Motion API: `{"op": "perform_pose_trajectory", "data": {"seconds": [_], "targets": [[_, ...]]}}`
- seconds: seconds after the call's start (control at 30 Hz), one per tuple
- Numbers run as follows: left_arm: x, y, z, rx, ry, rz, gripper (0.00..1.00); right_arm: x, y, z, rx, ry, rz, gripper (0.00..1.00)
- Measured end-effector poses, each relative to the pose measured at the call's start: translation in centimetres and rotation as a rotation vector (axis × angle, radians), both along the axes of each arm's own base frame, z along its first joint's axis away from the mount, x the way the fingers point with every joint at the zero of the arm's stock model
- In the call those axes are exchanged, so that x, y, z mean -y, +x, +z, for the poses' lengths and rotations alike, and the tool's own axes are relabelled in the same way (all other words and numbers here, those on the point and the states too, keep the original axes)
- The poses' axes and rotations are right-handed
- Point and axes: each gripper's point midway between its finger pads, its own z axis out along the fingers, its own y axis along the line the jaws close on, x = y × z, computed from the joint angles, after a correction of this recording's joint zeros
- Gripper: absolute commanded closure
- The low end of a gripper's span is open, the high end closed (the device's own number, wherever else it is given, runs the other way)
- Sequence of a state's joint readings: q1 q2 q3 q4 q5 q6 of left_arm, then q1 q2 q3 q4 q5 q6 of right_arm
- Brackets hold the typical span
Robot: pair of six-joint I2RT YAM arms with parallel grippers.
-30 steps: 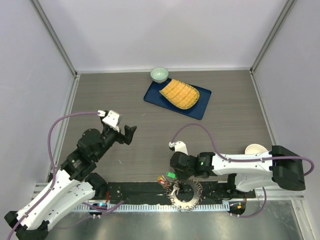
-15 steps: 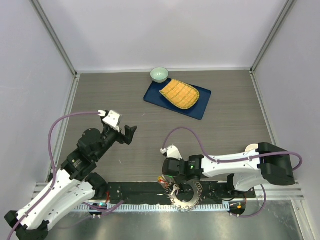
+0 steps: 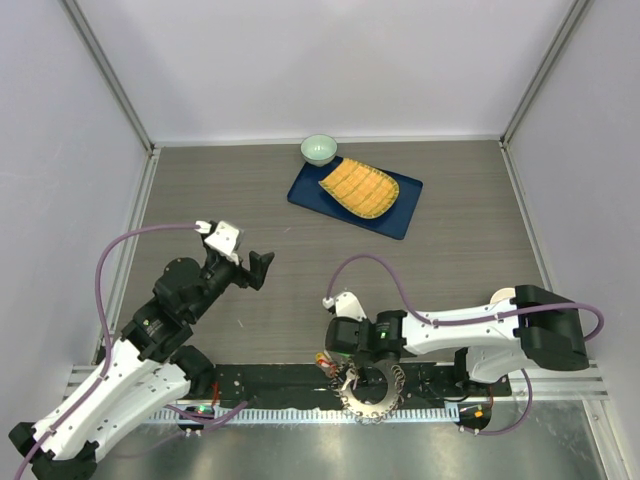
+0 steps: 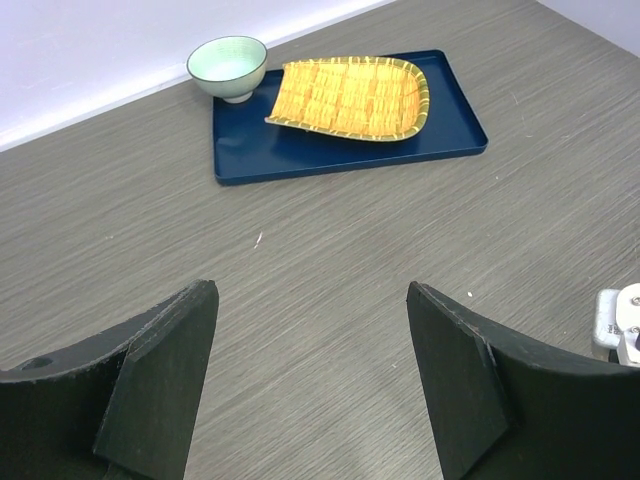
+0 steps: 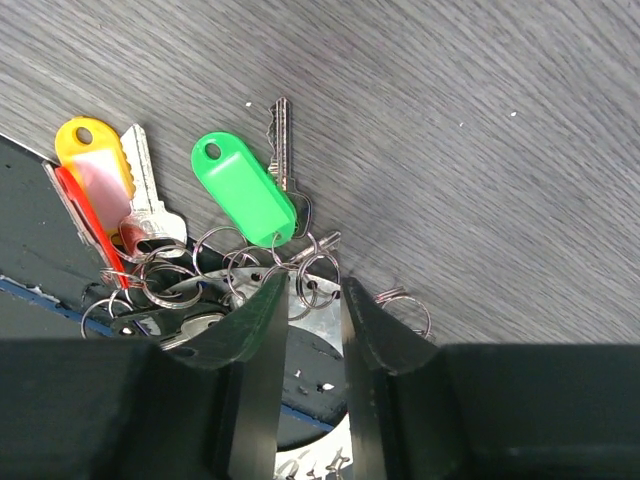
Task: Remove the keys from the keyring
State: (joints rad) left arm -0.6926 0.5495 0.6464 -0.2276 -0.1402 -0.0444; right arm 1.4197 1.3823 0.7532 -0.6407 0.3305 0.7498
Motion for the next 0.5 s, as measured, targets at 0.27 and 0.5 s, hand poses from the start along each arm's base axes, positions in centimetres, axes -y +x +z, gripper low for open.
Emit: {"op": "perform_pose_trajectory", "data": {"seconds": [0.27,0.5], "targets": [[0.0,0.0,0.1,0.002,-0.002,-0.002,0.20,0.1,0.2,-0.9,0.011,-0.029,-0.007,0.72],[0.0,-0.1,0.1,0.002,-0.002,-0.004,0.20,-0.3,0.7,-1.1,0.037,-0.026,-0.013,0.90]]}}
